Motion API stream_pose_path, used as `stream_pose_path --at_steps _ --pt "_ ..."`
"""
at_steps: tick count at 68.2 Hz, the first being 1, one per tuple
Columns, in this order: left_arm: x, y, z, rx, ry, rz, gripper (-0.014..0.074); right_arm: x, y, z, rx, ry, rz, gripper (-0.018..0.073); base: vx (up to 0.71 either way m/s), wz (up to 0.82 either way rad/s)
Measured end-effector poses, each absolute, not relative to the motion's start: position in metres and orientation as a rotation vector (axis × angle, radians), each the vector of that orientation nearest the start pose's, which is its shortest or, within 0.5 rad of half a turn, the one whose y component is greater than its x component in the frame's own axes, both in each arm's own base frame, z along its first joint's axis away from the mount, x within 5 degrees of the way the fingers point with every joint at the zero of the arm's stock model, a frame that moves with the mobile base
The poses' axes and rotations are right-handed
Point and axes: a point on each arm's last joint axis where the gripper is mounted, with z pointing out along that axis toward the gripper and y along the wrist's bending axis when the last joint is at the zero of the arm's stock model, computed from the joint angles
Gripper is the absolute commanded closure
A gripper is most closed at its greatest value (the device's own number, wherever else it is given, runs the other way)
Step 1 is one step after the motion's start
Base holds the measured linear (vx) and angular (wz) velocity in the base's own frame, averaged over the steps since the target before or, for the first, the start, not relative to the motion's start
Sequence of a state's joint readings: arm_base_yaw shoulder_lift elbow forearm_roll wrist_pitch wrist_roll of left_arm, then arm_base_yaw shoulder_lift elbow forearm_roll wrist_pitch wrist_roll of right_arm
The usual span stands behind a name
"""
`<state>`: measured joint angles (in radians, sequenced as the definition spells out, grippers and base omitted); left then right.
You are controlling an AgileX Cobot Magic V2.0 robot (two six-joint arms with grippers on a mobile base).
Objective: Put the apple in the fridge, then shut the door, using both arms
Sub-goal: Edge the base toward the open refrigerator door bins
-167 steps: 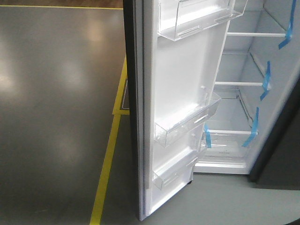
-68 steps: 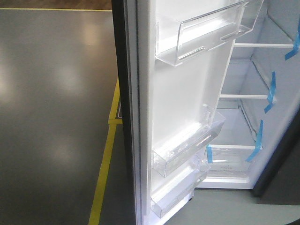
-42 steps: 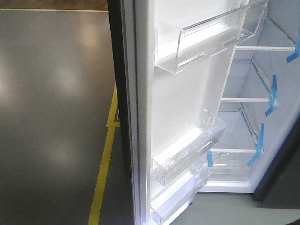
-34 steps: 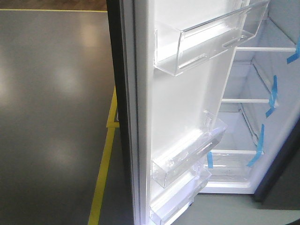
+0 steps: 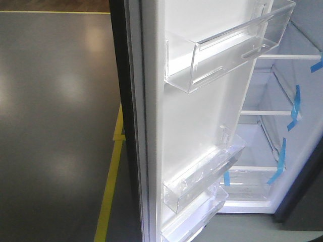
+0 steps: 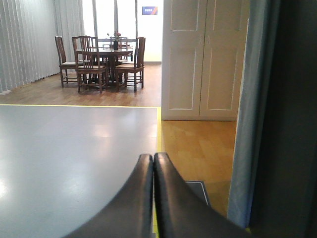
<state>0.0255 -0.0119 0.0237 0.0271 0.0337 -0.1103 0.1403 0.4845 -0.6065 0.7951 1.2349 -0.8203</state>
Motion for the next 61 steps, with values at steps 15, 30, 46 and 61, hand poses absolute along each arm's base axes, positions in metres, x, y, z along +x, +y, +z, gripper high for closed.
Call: stream_pose_path --at_steps 15,30,46,61 --pt "0.0564 0.0015 0.2028 -0.084 1.527 -0.045 0.0602 0.0415 0.0678 0.3096 -1.0 2.056 0.725 0.0426 0.05 0.0" --pt "0.0564 0.0015 0.2028 -0.084 1.527 -0.045 0.0602 0.0415 0.0678 0.3096 -1.0 2.056 0.725 0.0426 0.04 -0.01" --pt "0.0564 0.0015 0.2028 -0.084 1.527 -0.045 0.0602 0.0415 0.0678 0.3096 -1.0 2.056 0.725 0.0426 0.04 -0.02" --pt "0.0564 0.0015 0.2028 -0.084 1.527 -0.045 0.0602 0.0415 0.0678 0.3096 -1.0 2.056 0.725 0.0426 0.02 -0.05"
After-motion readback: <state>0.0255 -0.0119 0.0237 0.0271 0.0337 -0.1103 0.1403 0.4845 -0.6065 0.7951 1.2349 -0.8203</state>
